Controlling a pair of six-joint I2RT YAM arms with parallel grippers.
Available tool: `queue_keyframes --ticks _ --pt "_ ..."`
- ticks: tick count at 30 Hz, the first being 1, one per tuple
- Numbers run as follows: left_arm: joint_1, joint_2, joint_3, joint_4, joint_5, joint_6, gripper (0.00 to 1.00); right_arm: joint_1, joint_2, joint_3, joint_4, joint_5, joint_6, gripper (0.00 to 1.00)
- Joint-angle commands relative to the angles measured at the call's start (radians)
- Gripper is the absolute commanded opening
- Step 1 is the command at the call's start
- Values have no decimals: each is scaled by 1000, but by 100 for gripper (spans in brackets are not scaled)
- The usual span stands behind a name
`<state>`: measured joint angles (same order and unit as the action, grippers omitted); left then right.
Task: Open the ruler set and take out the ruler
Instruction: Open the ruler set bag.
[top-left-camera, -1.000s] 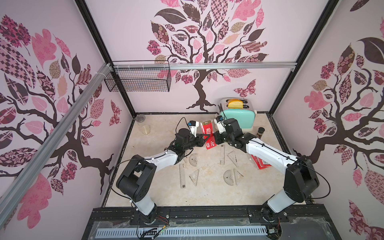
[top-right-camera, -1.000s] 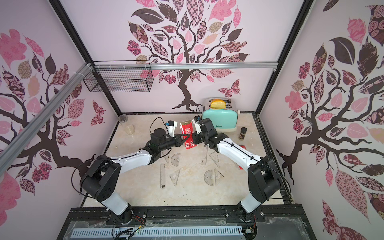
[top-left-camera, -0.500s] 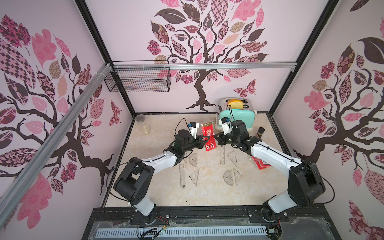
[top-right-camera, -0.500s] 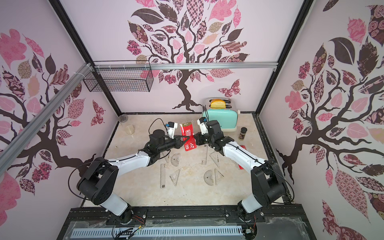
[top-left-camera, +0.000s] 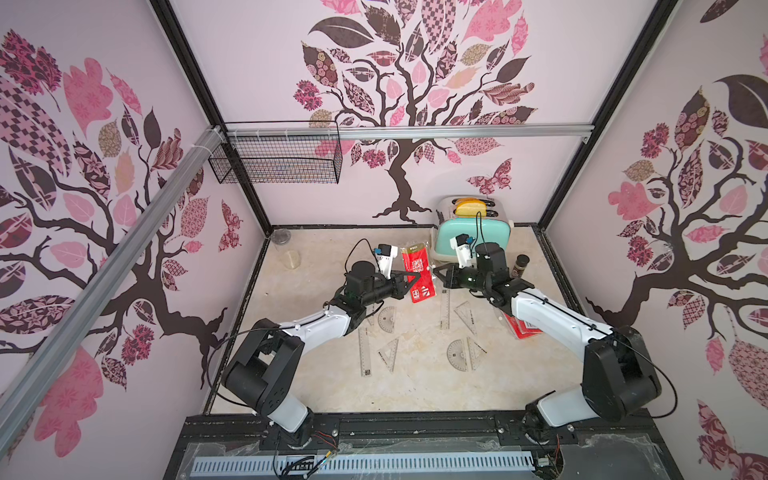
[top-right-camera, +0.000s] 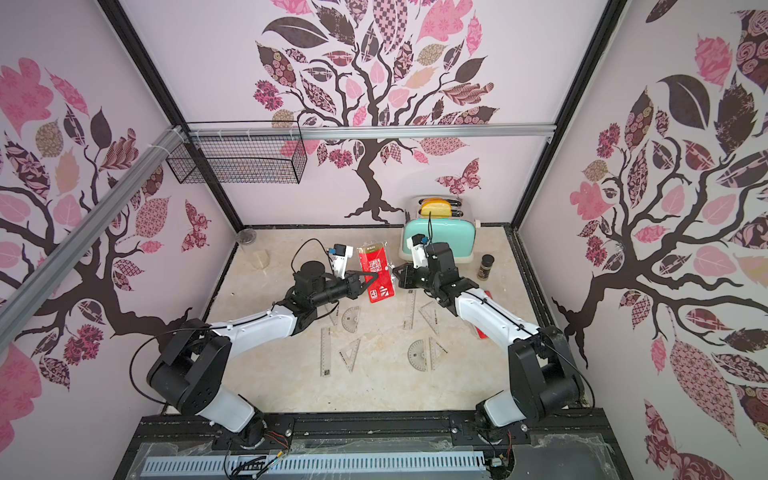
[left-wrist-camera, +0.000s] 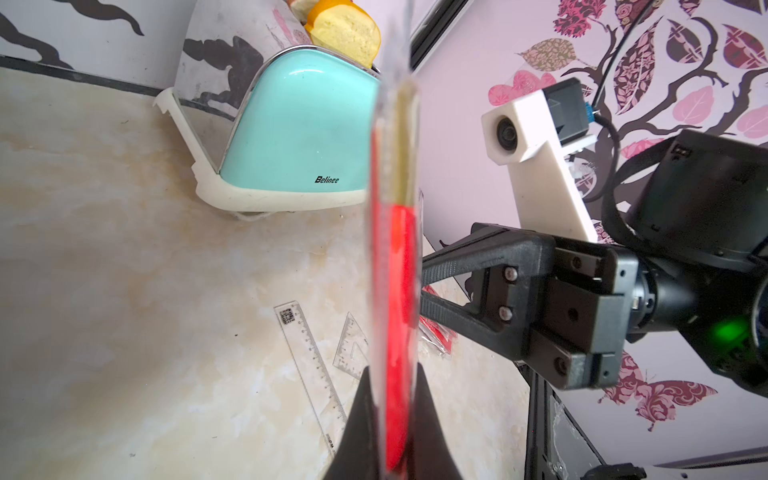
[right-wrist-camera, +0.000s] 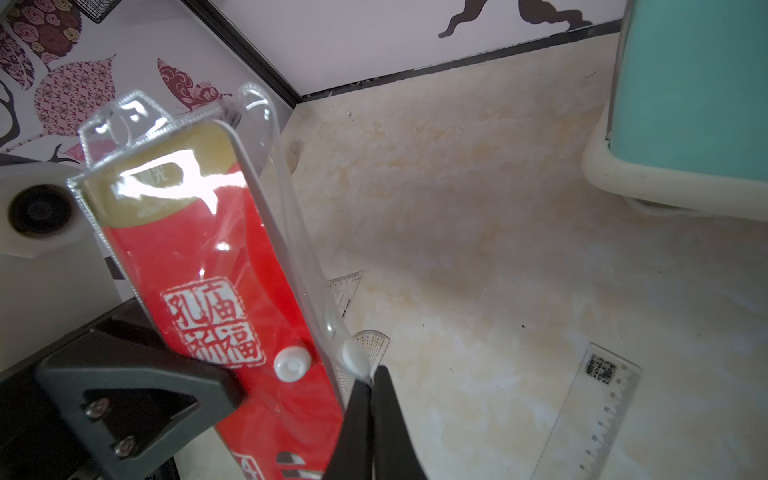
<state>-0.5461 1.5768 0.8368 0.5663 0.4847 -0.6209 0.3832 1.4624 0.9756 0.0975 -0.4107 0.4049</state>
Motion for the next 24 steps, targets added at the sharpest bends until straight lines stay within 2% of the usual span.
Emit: queue_keyframes --ticks 1,7,8,10,11,14,18,20,21,22,24 --pt "13 -35 -27 -8 28 15 0 -64 -40 -3 75 143 41 0" --pt "13 -38 -19 -14 38 29 0 -64 -52 16 32 67 -25 0" --pt "14 -40 -17 -16 42 37 0 -64 -58 14 30 42 -50 3" --pt "14 -44 -9 -22 52 48 0 -65 -65 27 -10 -16 -115 24" --pt "13 -44 -4 -23 59 54 0 -64 -67 34 -30 -39 -141 30" --pt "14 -44 10 -27 67 59 0 -65 -76 42 -76 -74 -205 42" --pt "11 -40 26 -35 69 64 0 -64 -97 33 -80 -110 -231 52" --pt "12 -34 32 -39 69 64 0 -63 -98 36 -86 -135 -235 60" --pt "10 -32 35 -39 72 65 0 -58 -96 42 -90 -149 -239 87" --pt "10 -32 35 -39 71 66 0 -50 -95 46 -94 -156 -243 99" --pt "9 -31 36 -39 69 67 0 -26 -93 59 -110 -133 -256 99"
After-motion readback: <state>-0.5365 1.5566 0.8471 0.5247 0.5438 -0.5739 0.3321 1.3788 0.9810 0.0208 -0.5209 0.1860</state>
